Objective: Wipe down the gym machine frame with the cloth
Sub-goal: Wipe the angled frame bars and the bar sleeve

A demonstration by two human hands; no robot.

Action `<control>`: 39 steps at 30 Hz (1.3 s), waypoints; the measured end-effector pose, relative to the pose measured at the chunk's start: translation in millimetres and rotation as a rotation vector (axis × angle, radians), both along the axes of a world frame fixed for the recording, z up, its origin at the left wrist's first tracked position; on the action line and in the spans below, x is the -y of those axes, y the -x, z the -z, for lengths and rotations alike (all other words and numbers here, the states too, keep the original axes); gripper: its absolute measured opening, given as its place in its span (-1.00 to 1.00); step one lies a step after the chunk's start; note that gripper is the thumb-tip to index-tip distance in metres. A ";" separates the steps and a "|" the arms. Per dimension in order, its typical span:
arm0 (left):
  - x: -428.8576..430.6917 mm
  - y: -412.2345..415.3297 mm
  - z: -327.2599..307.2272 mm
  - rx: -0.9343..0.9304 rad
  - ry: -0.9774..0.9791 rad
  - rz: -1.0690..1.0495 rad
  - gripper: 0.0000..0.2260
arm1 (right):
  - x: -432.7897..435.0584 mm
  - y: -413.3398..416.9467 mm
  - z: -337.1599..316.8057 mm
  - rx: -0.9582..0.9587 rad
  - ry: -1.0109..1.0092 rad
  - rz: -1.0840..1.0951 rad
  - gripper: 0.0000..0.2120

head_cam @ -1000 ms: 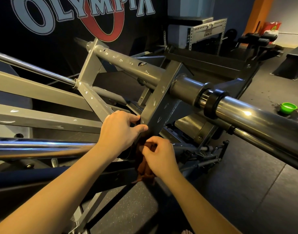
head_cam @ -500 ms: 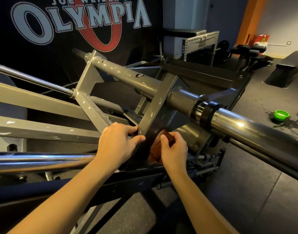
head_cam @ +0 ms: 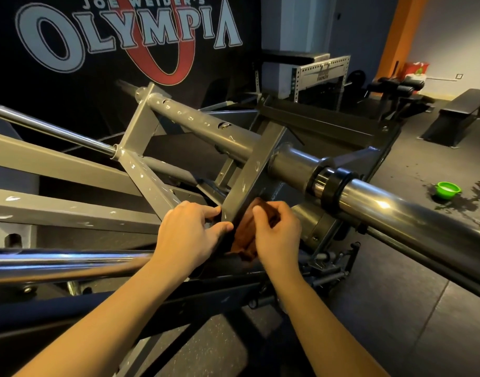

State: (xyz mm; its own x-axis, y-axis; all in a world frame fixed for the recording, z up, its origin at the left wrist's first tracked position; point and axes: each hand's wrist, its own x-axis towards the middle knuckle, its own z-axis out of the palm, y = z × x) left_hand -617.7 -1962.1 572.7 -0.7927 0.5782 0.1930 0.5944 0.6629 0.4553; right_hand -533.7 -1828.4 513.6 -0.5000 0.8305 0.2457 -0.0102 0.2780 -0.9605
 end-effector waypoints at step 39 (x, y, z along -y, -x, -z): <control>-1.9 -4.1 -4.7 -0.016 0.017 -0.020 -0.54 | -10.8 9.7 -23.3 -0.249 0.567 0.108 -0.65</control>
State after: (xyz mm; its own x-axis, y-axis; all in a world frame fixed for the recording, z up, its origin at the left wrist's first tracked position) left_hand -613.6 -1960.2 577.3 -0.8012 0.5653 0.1960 0.5878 0.6825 0.4343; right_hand -543.3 -1817.6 536.9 -0.3902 0.9085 -0.1498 -0.2528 -0.2622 -0.9313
